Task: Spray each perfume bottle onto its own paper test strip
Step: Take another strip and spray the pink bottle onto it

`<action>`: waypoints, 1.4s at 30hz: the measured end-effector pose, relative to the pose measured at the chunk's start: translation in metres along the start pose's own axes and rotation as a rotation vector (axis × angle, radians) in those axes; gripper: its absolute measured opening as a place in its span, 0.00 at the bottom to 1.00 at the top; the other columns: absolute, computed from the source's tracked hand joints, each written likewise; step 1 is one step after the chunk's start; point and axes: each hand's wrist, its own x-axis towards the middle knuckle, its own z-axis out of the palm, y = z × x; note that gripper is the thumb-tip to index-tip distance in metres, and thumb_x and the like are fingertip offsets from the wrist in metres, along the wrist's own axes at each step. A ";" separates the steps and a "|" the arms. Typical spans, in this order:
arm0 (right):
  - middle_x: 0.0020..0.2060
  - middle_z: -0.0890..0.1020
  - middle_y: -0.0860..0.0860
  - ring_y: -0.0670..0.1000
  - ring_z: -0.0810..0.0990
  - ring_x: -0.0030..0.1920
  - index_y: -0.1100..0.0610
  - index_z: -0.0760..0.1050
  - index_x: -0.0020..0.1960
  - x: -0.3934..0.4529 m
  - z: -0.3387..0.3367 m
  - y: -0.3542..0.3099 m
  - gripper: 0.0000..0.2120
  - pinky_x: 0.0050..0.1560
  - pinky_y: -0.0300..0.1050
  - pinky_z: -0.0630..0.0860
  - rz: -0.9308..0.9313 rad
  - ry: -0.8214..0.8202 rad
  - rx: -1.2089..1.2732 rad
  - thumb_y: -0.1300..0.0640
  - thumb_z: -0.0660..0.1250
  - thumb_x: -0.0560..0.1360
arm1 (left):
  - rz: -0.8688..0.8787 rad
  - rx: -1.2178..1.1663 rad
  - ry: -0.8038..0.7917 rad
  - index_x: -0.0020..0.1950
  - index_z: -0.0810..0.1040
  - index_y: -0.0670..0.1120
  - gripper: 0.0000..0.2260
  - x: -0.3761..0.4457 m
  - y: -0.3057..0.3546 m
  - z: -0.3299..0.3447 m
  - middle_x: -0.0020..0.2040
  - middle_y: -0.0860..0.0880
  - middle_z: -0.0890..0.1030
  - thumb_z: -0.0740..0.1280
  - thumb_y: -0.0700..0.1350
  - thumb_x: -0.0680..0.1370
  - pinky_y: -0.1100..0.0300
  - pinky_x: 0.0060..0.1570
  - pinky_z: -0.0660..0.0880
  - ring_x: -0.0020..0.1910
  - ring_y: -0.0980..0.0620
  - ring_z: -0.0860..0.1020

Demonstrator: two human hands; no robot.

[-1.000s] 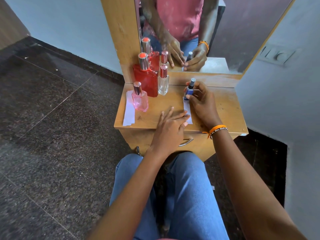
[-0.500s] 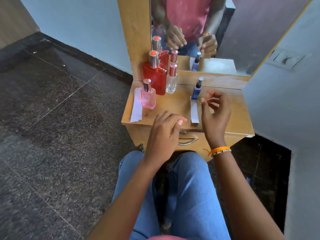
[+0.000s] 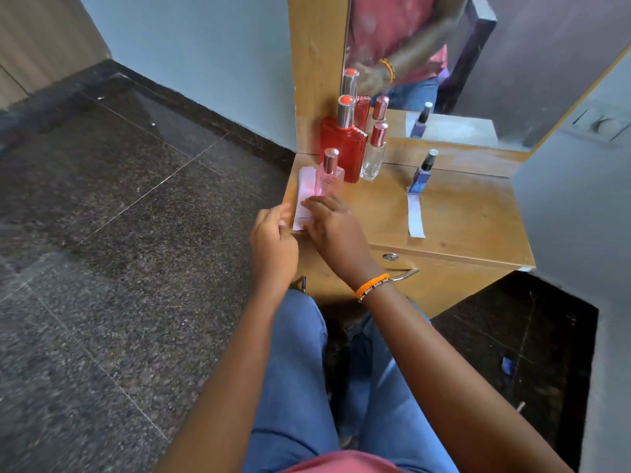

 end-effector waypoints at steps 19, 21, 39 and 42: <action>0.38 0.81 0.61 0.62 0.79 0.38 0.65 0.78 0.42 0.012 -0.003 -0.005 0.02 0.32 0.45 0.69 0.023 0.028 -0.136 0.67 0.69 0.70 | -0.031 0.101 -0.123 0.64 0.76 0.46 0.21 0.021 0.001 -0.001 0.55 0.44 0.77 0.54 0.32 0.76 0.62 0.48 0.66 0.53 0.49 0.74; 0.40 0.81 0.60 0.61 0.78 0.40 0.64 0.78 0.42 0.011 -0.004 -0.005 0.01 0.33 0.46 0.69 0.084 0.048 -0.069 0.66 0.69 0.70 | -0.032 0.100 -0.126 0.64 0.76 0.46 0.21 0.020 0.002 -0.001 0.54 0.44 0.76 0.54 0.32 0.76 0.62 0.48 0.67 0.51 0.51 0.73; 0.37 0.83 0.55 0.53 0.79 0.36 0.62 0.77 0.39 0.013 -0.011 -0.001 0.03 0.39 0.56 0.77 0.265 0.212 0.262 0.66 0.70 0.70 | 0.063 0.182 -0.121 0.63 0.76 0.46 0.15 0.013 0.007 0.003 0.53 0.48 0.72 0.58 0.49 0.80 0.56 0.44 0.68 0.52 0.48 0.72; 0.35 0.82 0.54 0.54 0.80 0.36 0.61 0.77 0.40 0.014 -0.010 0.000 0.03 0.38 0.56 0.77 0.260 0.205 0.258 0.63 0.70 0.71 | 0.062 0.184 -0.109 0.56 0.78 0.42 0.15 0.013 0.007 0.006 0.54 0.45 0.74 0.60 0.51 0.79 0.49 0.48 0.73 0.53 0.45 0.73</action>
